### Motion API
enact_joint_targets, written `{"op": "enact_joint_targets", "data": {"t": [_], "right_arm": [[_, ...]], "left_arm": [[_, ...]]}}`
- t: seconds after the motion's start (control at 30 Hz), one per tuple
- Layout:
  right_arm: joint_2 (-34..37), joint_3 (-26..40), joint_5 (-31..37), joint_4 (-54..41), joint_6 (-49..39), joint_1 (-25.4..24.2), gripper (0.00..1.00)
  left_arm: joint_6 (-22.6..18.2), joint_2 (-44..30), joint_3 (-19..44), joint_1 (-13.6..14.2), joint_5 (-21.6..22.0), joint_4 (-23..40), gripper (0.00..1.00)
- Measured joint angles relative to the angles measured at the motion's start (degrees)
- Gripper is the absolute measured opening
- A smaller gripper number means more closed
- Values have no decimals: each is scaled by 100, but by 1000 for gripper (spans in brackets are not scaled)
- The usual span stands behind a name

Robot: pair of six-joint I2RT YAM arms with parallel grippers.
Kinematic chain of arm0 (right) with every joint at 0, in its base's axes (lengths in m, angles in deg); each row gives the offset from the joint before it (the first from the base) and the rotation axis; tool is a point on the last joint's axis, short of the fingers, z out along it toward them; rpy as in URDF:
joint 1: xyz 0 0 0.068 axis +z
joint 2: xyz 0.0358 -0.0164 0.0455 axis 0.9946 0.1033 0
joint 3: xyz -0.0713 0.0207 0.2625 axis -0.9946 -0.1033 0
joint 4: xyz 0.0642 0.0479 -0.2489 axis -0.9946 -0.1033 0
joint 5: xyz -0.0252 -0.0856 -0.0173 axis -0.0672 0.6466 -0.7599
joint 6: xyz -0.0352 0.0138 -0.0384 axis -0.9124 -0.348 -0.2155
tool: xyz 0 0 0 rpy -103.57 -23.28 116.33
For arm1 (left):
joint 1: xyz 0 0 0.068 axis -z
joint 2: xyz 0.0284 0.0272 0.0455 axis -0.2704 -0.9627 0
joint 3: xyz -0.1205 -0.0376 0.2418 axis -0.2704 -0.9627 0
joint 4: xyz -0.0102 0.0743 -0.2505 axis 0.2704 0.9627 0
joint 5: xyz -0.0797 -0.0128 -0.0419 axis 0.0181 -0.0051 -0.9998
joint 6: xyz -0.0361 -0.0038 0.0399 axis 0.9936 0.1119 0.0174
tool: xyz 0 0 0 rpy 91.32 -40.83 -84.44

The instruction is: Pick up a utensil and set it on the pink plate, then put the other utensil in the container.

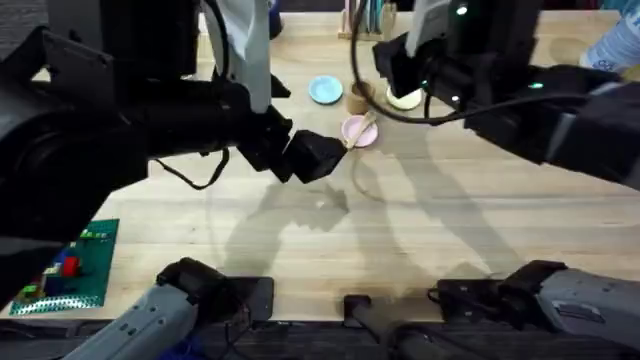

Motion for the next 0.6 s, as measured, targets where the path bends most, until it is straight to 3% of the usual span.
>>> {"op": "enact_joint_targets", "data": {"t": [0.43, 0.6], "right_arm": [[832, -31, -16, 716, -540, -2, 33], [1081, -31, -471, 1019, -543, -93, 33]], "left_arm": [[-2, 2, 0, 0, 0, 0, 994], [-2, 1, 0, 0, 0, 0, 994]]}}
